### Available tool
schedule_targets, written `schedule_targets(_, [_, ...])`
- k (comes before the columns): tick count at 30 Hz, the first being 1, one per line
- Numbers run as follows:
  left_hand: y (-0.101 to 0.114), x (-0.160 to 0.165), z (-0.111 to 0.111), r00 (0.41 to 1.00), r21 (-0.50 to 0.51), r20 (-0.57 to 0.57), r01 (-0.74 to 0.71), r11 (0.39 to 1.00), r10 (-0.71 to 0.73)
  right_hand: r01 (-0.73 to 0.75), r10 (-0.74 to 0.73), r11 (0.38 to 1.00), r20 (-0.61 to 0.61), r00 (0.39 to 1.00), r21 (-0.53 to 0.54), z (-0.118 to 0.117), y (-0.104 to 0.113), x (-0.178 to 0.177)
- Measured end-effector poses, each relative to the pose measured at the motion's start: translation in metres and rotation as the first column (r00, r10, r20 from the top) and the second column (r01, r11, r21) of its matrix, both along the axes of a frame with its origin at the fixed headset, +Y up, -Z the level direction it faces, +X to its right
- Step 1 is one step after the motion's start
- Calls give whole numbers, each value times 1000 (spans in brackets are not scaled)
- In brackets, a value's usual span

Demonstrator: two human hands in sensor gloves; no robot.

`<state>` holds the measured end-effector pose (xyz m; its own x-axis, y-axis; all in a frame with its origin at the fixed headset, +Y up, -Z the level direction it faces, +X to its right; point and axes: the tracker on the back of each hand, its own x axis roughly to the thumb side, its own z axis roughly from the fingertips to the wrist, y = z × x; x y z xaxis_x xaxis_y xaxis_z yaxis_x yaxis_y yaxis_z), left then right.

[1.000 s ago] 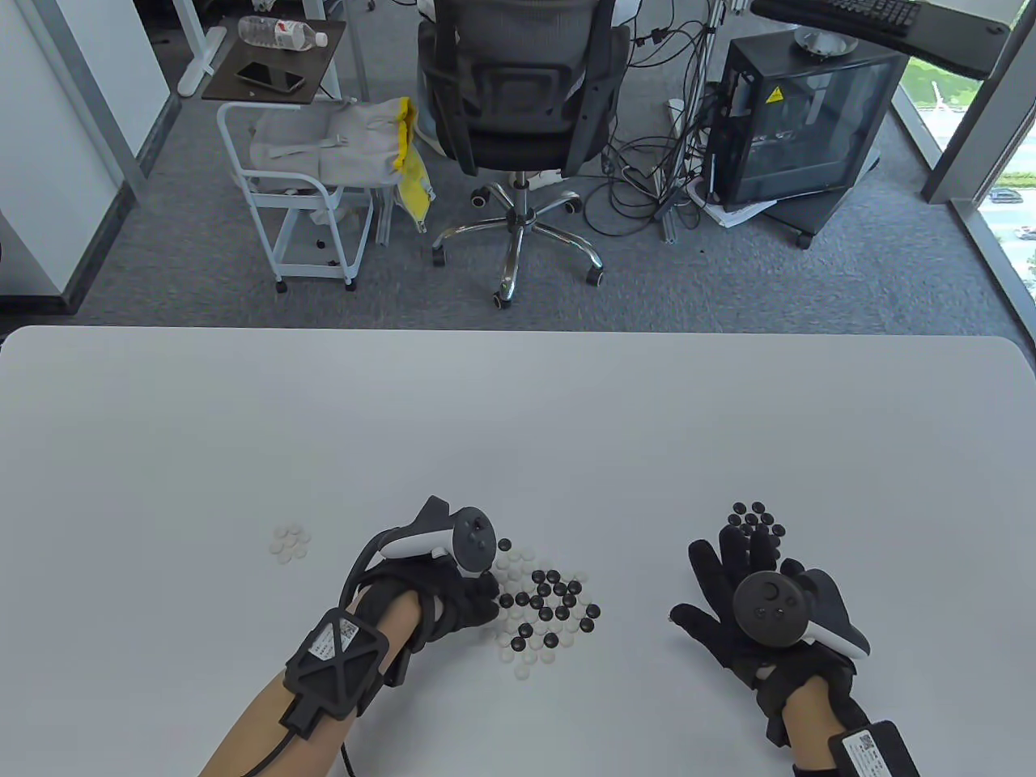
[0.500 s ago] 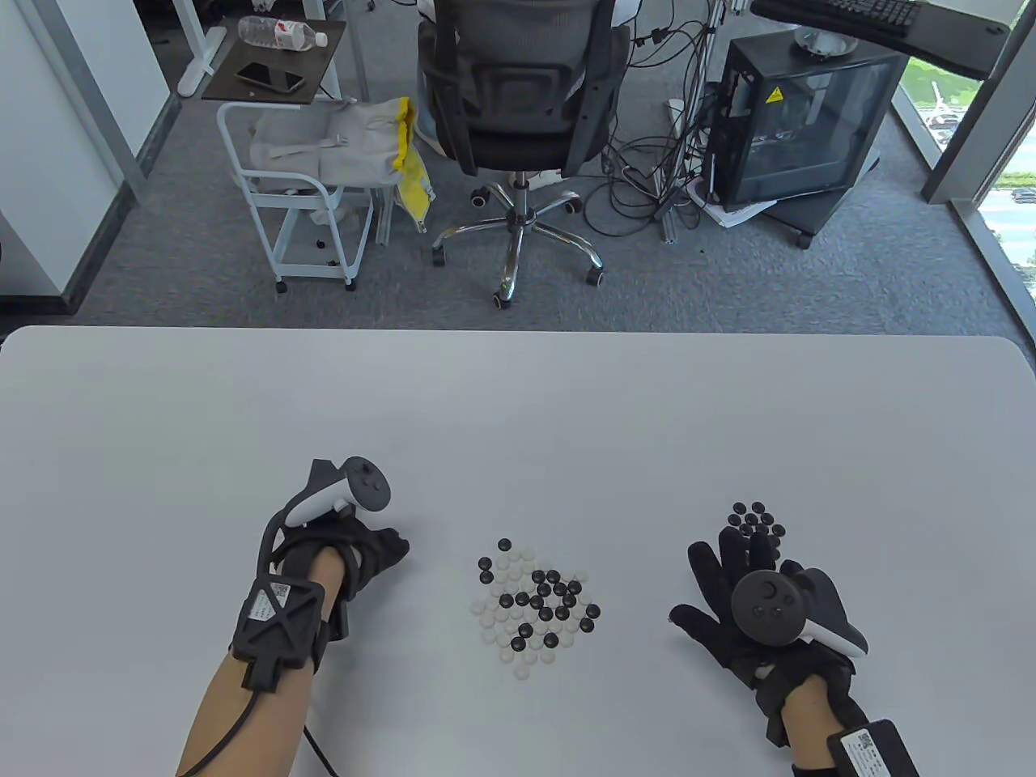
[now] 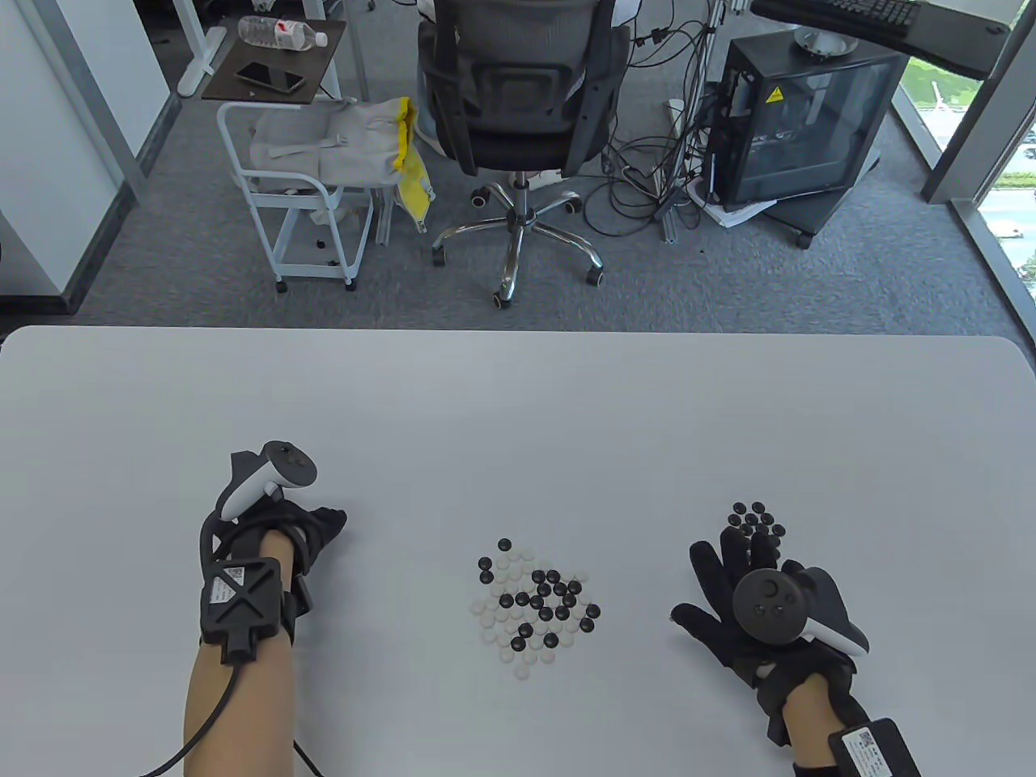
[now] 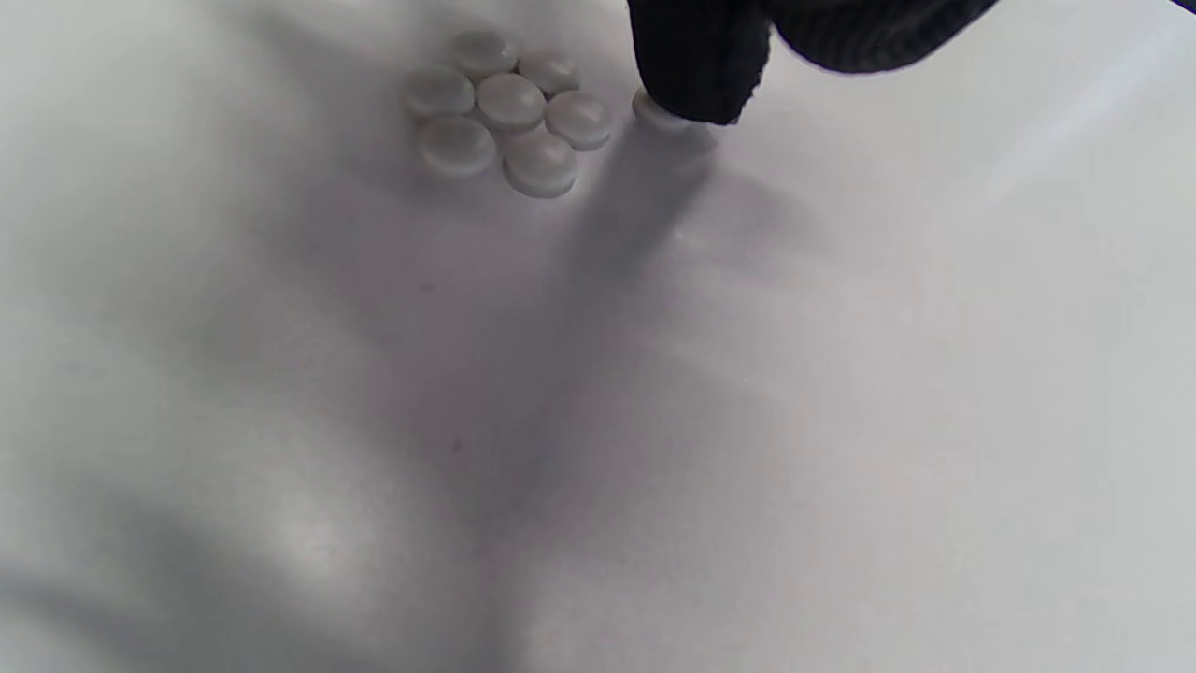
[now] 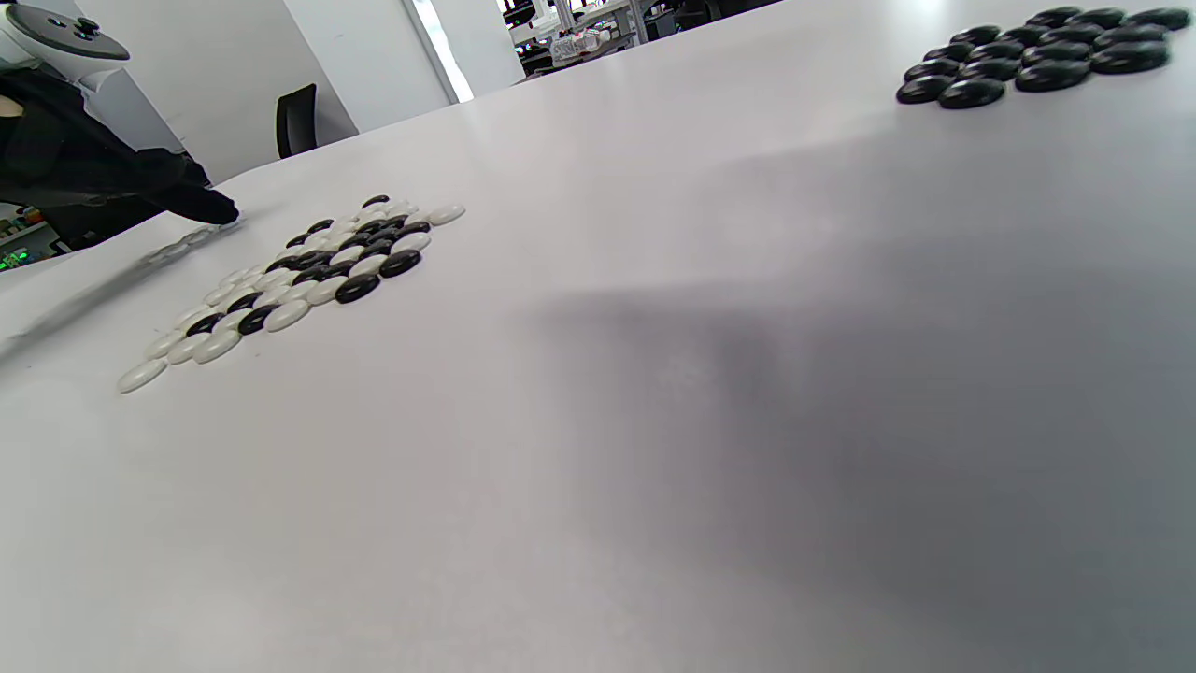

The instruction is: Go stone sorting task

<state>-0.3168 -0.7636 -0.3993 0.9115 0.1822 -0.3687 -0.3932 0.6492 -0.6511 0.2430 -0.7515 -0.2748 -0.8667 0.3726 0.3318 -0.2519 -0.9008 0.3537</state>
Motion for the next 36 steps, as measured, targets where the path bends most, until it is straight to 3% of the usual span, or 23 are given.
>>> schedule_targets(7, [8,-5,2,1000,-5,-16,3,1000,-3,-2,2,1000,1,1000,0,0,0,1])
schedule_targets(14, [34,36,7,974,54,225,-8,999,-5,-5,5,1000,-3,1000,2,-1,0,1])
schedule_targets(23, [30,118,38,841,19,535,81,997,-78,-11,11,1000,-6,1000,1,0,0,-1])
schedule_targets(36, [21,186,67,703,12,712,-13,1000,0,-15,15,1000,-11,1000,-2,0,-1,-3])
